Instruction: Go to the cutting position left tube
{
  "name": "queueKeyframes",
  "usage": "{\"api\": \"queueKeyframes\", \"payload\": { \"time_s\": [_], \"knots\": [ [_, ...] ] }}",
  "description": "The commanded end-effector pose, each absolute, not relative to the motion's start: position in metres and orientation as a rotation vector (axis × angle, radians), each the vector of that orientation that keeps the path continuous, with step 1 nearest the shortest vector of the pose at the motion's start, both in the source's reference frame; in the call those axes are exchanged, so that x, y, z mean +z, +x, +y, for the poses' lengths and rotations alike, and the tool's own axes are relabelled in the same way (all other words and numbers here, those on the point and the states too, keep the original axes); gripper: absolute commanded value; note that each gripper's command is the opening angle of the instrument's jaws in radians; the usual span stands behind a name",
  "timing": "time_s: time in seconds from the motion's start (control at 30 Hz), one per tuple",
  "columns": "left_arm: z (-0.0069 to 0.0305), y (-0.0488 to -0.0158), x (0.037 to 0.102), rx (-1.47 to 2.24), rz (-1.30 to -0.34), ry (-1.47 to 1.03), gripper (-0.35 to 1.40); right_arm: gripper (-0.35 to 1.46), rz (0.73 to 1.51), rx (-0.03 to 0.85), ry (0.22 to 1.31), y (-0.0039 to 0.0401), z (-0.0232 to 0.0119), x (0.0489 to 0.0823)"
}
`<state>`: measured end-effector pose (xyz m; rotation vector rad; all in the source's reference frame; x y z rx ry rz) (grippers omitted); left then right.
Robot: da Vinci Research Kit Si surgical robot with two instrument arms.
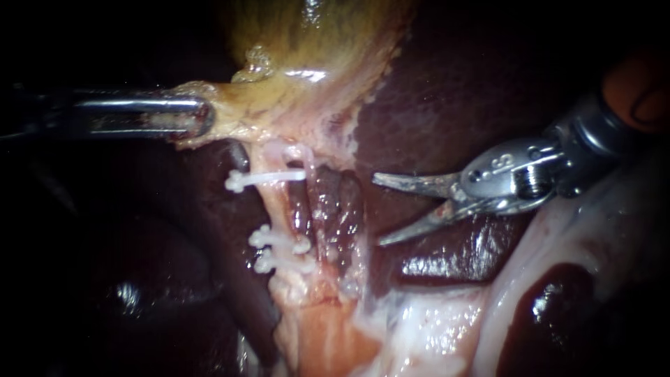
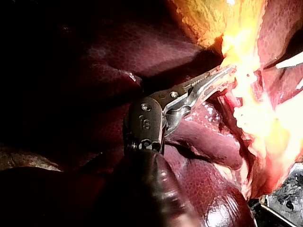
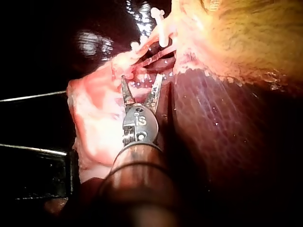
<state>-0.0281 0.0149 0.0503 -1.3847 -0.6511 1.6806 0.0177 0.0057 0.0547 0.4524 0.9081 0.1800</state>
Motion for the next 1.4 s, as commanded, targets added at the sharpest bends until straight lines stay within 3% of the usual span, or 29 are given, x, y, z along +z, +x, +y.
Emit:
{"api": "queueKeyframes", "payload": {
  "time_s": [0.03, 0.3, 0.97, 1.4],
  "knots": [
    [0.015, -0.0282, 0.0503, 1.68, -0.651, -1.387, -0.35, 1.43, 0.907, 0.184, 0.474, 0.0184, 0.0056, 0.0546],
    [0.015, -0.0281, 0.0502, 1.68, -0.651, -1.387, -0.35, 1.43, 0.91, 0.207, 0.547, 0.0225, 0.0046, 0.055],
    [0.0149, -0.0281, 0.0502, 1.68, -0.652, -1.387, -0.35, 1.41, 0.894, 0.233, 0.622, 0.0266, 0.0047, 0.0623],
    [0.0149, -0.0282, 0.0502, 1.68, -0.651, -1.387, -0.35, 1.41, 0.998, 0.297, 0.743, 0.0312, 0.0056, 0.0631]
  ]
}}
